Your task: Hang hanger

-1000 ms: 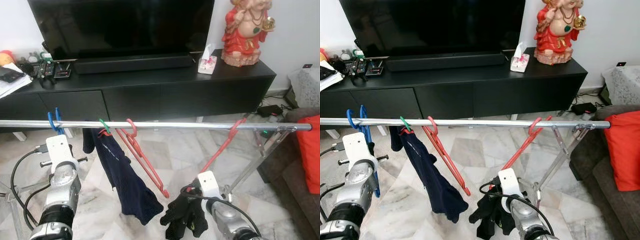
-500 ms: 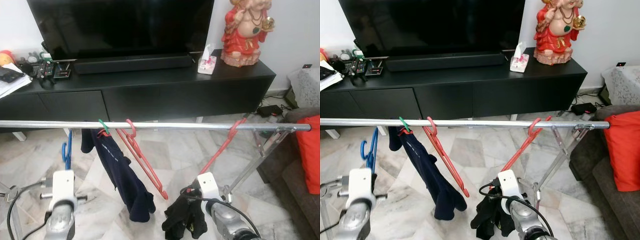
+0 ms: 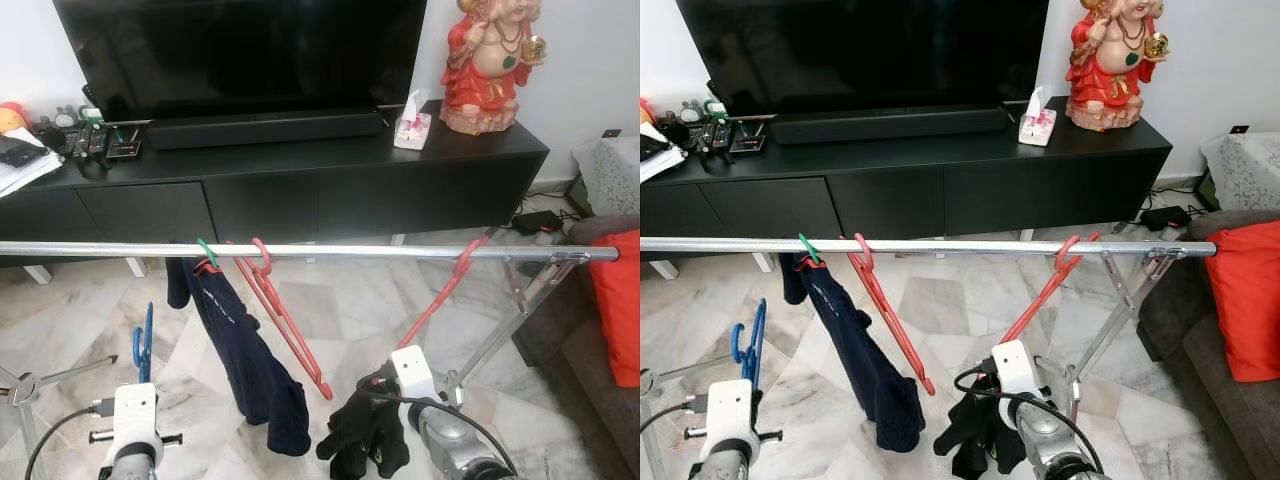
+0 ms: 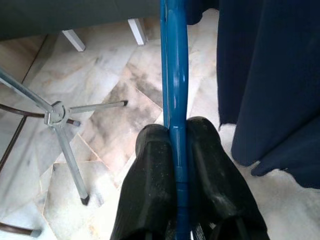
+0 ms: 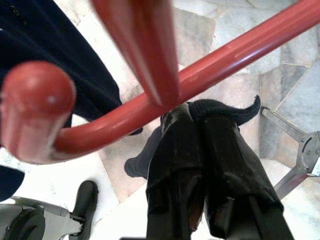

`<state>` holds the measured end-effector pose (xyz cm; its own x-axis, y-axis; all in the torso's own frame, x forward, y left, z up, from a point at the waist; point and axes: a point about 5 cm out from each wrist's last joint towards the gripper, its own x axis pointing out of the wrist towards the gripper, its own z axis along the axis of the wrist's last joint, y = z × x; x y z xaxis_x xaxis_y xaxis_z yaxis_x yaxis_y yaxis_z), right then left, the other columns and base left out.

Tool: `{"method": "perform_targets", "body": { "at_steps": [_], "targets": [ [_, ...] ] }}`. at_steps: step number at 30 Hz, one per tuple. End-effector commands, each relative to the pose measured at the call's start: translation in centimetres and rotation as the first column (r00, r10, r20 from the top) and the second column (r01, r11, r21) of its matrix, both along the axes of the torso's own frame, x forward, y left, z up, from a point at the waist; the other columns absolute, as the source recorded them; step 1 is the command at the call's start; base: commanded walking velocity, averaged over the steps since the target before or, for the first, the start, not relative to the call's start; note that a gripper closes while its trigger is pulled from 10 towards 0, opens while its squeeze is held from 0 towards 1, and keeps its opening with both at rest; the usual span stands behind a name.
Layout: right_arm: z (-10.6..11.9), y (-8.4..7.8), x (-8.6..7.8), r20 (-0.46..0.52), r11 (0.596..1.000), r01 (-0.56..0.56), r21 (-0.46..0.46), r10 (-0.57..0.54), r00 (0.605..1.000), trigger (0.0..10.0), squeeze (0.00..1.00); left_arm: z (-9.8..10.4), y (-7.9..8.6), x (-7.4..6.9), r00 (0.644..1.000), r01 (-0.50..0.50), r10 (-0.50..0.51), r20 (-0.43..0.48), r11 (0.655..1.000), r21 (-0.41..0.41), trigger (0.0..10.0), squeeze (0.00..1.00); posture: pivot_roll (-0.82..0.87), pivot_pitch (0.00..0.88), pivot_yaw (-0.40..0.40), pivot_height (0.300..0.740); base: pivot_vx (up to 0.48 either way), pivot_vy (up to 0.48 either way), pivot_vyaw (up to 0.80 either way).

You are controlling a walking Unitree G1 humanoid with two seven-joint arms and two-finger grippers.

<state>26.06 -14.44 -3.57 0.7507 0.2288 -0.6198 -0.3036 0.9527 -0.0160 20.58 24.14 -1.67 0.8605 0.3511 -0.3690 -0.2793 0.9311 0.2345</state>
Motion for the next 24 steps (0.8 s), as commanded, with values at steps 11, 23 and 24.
{"method": "perform_targets", "body": {
  "at_steps": [11, 23, 24],
  "targets": [
    [0.8, 0.2, 1.0, 0.045, 1.000, 0.001, 0.016, -0.002, 0.999, 10.0, 0.00, -0.5, 0.0, -0.2, 1.000, 0.016, -0.016, -0.003, 1.000, 0.010, 10.0, 0.00, -0.15, 0.000, 0.017, 0.740, -0.275, 0.000, 0.00],
    [1.8, 0.4, 1.7, 0.131, 0.997, 0.021, 0.068, -0.030, 0.991, 10.0, 0.00, -1.3, -0.3, -0.7, 0.999, 0.025, -0.024, -0.026, 1.000, 0.014, 10.0, 0.00, -0.15, 0.000, 0.020, 0.740, -0.307, 0.000, 0.00],
    [1.8, 0.3, 1.7, 0.131, 0.997, 0.023, 0.068, -0.032, 0.991, 10.0, 0.00, -1.3, -0.3, -0.7, 0.999, 0.026, -0.025, -0.026, 1.000, 0.014, 10.0, 0.00, -0.15, 0.000, 0.020, 0.740, -0.307, 0.000, 0.00]
  ]
}}
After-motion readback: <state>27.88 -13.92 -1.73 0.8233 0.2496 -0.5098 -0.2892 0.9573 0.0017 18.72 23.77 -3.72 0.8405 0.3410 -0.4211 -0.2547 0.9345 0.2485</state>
